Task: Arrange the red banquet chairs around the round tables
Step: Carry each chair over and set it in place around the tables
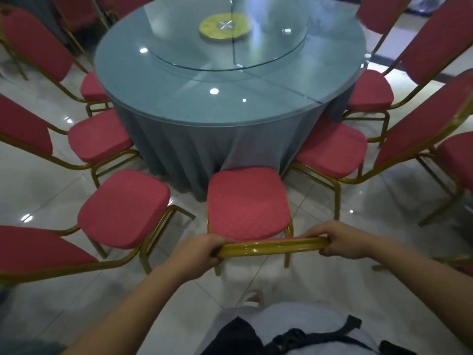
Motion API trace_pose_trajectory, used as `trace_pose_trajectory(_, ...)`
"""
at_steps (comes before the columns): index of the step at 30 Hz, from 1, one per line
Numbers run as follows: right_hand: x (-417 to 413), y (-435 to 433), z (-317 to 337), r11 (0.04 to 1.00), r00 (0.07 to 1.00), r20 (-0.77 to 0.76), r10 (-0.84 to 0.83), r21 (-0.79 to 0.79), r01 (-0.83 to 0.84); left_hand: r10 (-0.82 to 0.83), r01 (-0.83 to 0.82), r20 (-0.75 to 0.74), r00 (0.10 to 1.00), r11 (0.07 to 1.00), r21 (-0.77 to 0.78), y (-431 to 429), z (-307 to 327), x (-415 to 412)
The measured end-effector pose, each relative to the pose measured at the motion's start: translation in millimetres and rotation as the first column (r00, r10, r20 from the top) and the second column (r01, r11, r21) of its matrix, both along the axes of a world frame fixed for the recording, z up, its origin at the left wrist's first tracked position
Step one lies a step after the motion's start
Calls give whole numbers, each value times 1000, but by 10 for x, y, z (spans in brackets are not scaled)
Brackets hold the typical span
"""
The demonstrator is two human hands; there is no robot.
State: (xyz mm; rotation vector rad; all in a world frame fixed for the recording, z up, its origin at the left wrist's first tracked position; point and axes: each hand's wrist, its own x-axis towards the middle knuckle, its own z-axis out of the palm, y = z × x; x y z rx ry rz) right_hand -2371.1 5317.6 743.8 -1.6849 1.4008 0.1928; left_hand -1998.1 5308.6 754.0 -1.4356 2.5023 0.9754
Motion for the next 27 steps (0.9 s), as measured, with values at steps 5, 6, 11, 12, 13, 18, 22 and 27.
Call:
trace_pose_trajectory(5,-385,-284,-4,894,932,74,-356,-263,363,77,-77,-39,996,997,19,-401,-21,-570)
trace_pose_trajectory(6,-409,-347,-30,861,913,91,-397,-307,405,98,-97,-37,994,995,27,-494,-9,-652)
trace_pose_trajectory(11,-398,-685,-71,871,923,106,-369,-308,383,231,-231,64,971,973,-7,-812,43,-745)
trace_pose_trajectory(12,-406,-708,-81,887,933,118,-340,-289,360,279,-279,86,956,960,-11,-819,51,-734)
trace_pose_trajectory(13,-414,-712,-101,900,940,129,-315,-274,339,331,-332,96,939,943,-9,-807,55,-733)
trace_pose_trajectory(18,-535,-585,-226,922,954,191,-230,-272,276,523,-510,113,845,851,-122,-636,2,-892)
trace_pose_trajectory(22,-629,-541,-198,932,984,150,-97,-333,143,614,-579,214,760,789,-208,-546,140,-1146)
trace_pose_trajectory(27,-1031,-251,-110,912,936,326,-132,-331,243,587,-526,204,783,801,-285,-275,245,-1789)
